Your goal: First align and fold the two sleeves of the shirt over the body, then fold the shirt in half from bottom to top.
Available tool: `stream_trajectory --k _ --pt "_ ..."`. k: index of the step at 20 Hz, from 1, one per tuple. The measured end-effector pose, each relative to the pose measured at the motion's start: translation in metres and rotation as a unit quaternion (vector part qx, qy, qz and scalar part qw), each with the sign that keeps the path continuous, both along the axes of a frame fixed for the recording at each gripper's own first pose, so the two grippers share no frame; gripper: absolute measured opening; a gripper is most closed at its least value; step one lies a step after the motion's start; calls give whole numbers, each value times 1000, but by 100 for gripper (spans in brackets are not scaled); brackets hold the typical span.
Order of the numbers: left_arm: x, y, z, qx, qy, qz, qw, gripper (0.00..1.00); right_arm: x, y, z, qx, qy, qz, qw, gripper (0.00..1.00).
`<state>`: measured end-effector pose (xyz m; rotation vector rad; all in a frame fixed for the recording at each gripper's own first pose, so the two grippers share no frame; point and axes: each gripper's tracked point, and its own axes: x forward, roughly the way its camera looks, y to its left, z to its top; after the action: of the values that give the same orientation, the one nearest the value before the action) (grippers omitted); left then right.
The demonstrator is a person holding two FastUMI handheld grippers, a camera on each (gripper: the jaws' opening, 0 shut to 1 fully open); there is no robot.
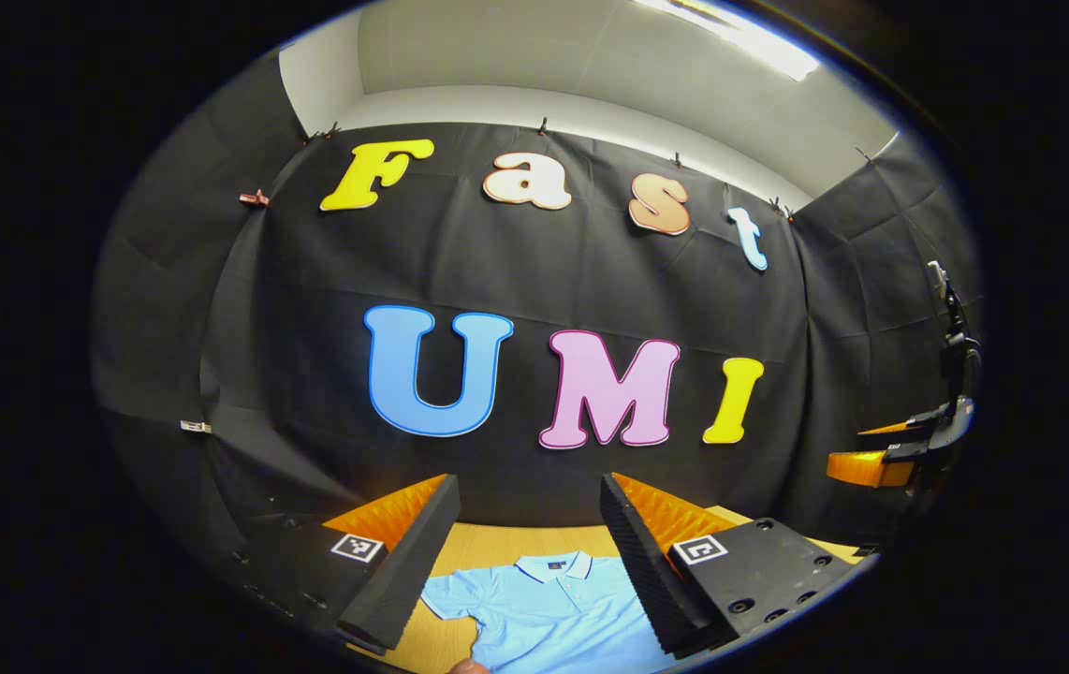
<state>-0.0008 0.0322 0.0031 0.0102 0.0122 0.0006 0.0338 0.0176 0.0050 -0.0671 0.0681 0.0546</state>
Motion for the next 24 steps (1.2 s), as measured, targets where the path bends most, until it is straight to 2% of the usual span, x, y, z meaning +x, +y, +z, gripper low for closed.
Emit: stream_trajectory --k 5,10,15,20,22,24 --pt "3 14 -5 -12 10 1 1000 96 27 2 -5 2 22 12 1000 97" --pt "7 25 -16 -4 26 20 999 97 69 -1 -40 -17 63 21 998 97" --pt "26 37 -33 14 60 68 996 97 133 -12 -103 -26 117 34 992 97" --pt "58 53 -42 18 83 123 989 97 218 -35 -178 -13 177 31 984 97" --pt "73 59 -48 23 88 152 984 96 245 -45 -224 -9 219 23 975 97" --pt "86 50 -63 17 112 159 981 97 267 -52 -268 4 256 24 967 96"
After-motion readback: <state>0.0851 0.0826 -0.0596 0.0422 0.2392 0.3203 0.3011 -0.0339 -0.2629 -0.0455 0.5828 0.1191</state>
